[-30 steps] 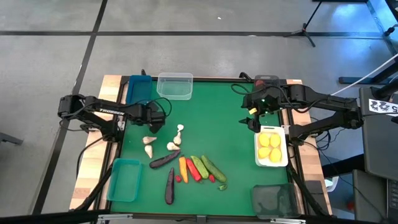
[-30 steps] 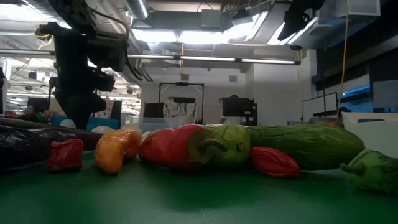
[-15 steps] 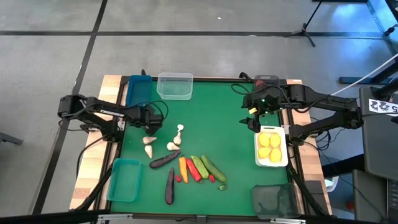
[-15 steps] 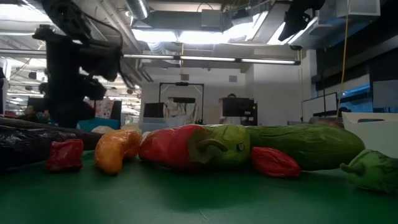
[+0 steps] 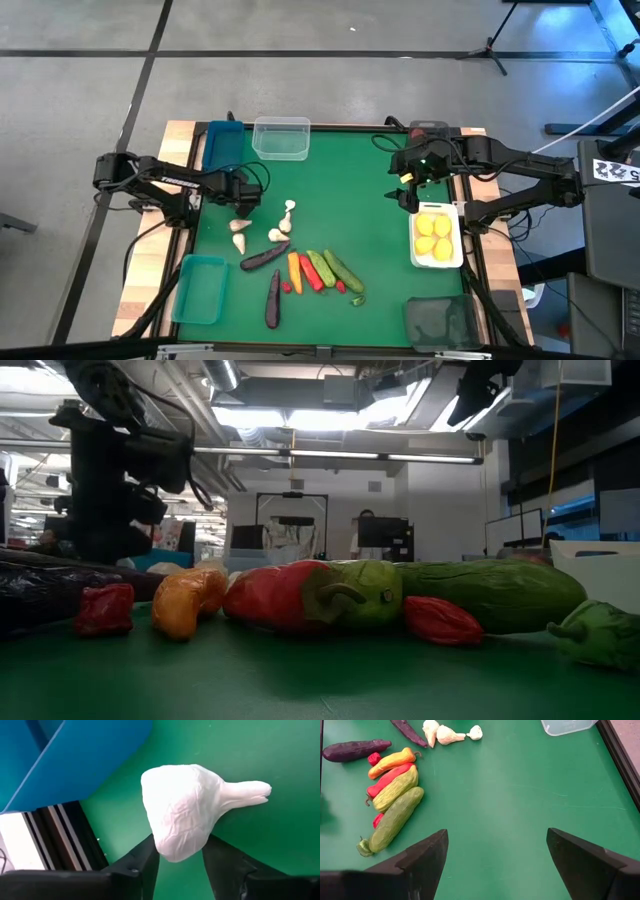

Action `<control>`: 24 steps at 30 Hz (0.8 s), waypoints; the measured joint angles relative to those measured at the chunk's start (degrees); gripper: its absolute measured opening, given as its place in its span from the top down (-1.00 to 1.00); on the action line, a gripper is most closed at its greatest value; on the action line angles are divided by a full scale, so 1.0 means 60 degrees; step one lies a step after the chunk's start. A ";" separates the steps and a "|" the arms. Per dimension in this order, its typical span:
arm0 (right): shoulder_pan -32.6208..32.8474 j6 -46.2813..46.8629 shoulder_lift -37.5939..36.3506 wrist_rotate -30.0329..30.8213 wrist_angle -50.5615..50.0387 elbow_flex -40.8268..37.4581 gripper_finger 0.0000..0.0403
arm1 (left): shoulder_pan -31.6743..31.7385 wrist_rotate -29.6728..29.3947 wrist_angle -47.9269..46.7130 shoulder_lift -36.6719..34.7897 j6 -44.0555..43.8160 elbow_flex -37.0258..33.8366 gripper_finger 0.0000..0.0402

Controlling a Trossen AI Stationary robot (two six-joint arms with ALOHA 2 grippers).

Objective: Sort produce into baskets
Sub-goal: Put the white garlic into the transparent bin

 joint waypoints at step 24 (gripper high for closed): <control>-0.0002 -0.0030 0.0000 0.0000 0.0053 0.0000 -0.66 | -0.0876 -0.0544 0.0982 0.0000 0.0825 0.2056 0.57</control>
